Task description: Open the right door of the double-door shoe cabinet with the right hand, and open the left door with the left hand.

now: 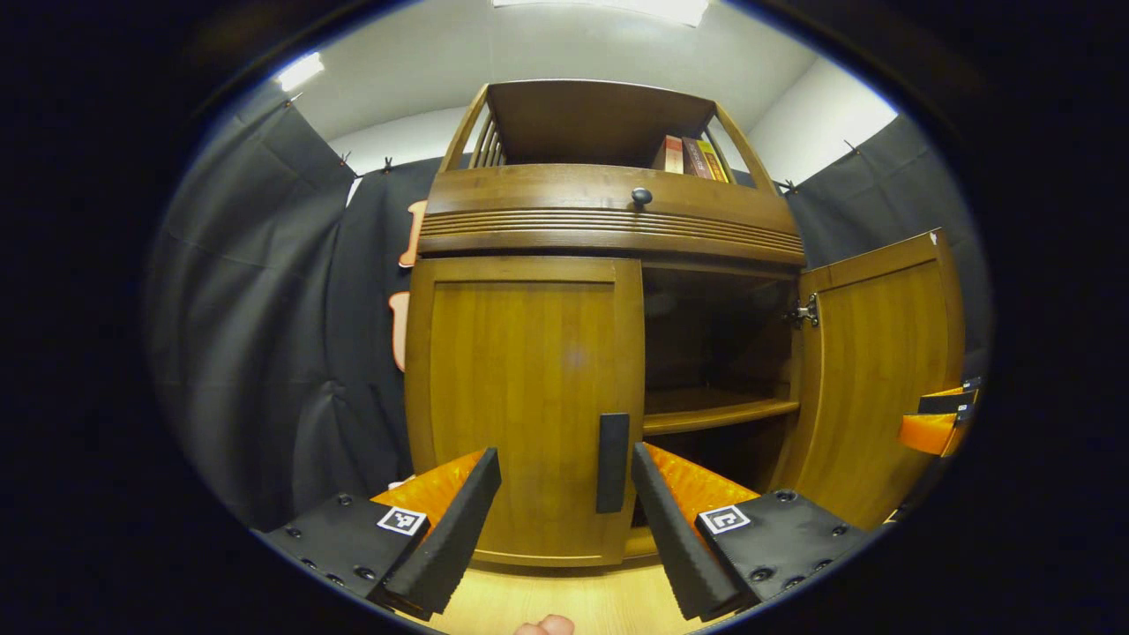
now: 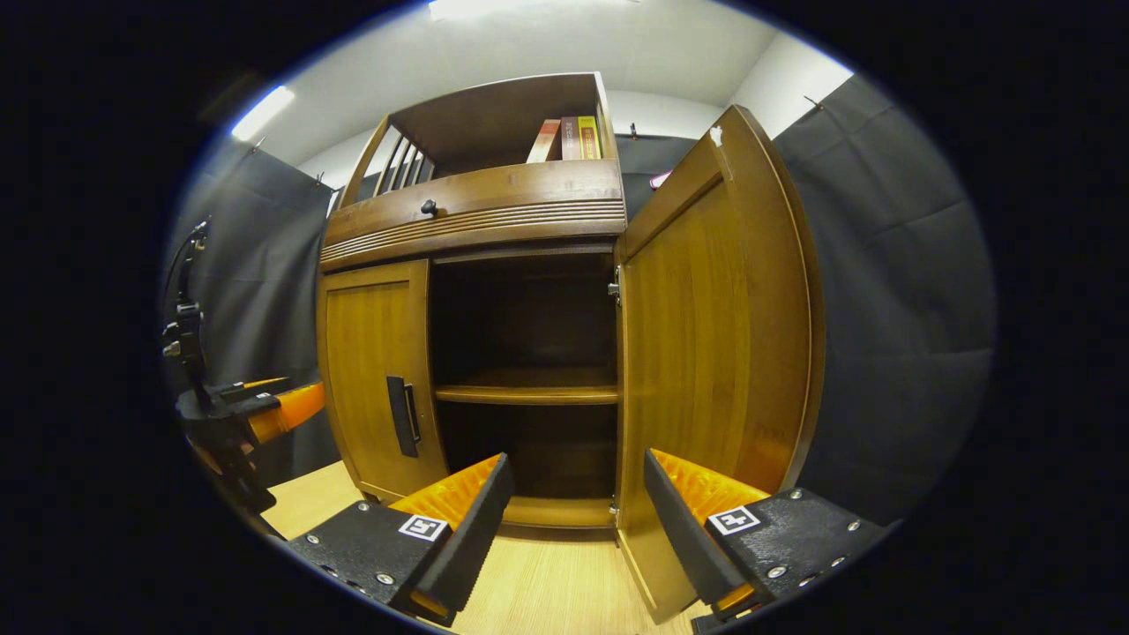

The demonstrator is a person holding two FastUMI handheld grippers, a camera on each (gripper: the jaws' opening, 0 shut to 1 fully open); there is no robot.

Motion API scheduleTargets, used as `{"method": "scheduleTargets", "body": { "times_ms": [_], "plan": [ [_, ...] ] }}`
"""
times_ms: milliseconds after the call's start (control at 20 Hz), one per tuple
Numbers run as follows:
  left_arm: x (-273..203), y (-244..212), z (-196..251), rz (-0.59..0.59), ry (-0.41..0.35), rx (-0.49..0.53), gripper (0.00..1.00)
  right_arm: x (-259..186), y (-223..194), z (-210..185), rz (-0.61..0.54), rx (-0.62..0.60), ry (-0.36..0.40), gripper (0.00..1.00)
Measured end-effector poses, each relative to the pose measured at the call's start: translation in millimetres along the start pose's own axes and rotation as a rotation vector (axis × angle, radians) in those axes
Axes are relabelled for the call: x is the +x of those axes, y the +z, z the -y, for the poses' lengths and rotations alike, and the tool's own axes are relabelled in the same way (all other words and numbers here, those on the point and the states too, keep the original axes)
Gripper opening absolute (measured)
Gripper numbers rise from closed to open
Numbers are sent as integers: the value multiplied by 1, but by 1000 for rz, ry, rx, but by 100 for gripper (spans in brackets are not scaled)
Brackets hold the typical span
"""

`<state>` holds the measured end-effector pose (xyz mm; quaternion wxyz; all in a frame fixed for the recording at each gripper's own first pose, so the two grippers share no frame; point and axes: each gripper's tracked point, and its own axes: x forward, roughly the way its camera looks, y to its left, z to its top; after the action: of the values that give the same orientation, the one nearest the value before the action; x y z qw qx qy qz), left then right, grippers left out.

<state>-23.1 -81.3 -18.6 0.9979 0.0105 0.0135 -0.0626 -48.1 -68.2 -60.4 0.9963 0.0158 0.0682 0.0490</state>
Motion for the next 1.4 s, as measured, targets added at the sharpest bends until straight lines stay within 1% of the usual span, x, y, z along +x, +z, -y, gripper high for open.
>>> {"method": "scheduleTargets", "body": {
  "times_ms": [150, 250, 350, 450, 600, 750, 900, 1000, 1100, 1400],
  "plan": [
    [22, -3, 11, 14, -15, 17, 95, -3, 2, 3, 7, 14, -5, 92],
    [39, -8, 19, 23, -27, 51, 96, -6, 3, 7, 8, 13, -10, 92],
    [56, -17, 26, 20, -29, 83, 94, -10, 5, 9, 14, 8, -14, 92],
    [69, -30, 32, -6, -47, 73, 95, -11, 9, 11, 21, 1, -19, 92],
    [92, -49, 37, -38, -64, 29, 96, -13, 15, 15, 30, -6, -30, 92],
    [115, -57, 32, -57, -55, 41, 96, -18, 18, 16, 37, -1, -33, 92],
    [128, -70, 31, -82, -50, 45, 96, -19, 20, 17, 37, -4, -38, 92],
    [134, -78, 26, -105, -27, 55, 96, -20, 19, 18, 32, -11, -42, 92],
    [134, -81, 30, -111, -44, 35, 96, -21, 17, 19, 33, -20, -45, 92],
    [135, -81, 29, -112, -49, 44, 98, -16, 9, 18, 14, -9, -33, 92]
  ]
}}
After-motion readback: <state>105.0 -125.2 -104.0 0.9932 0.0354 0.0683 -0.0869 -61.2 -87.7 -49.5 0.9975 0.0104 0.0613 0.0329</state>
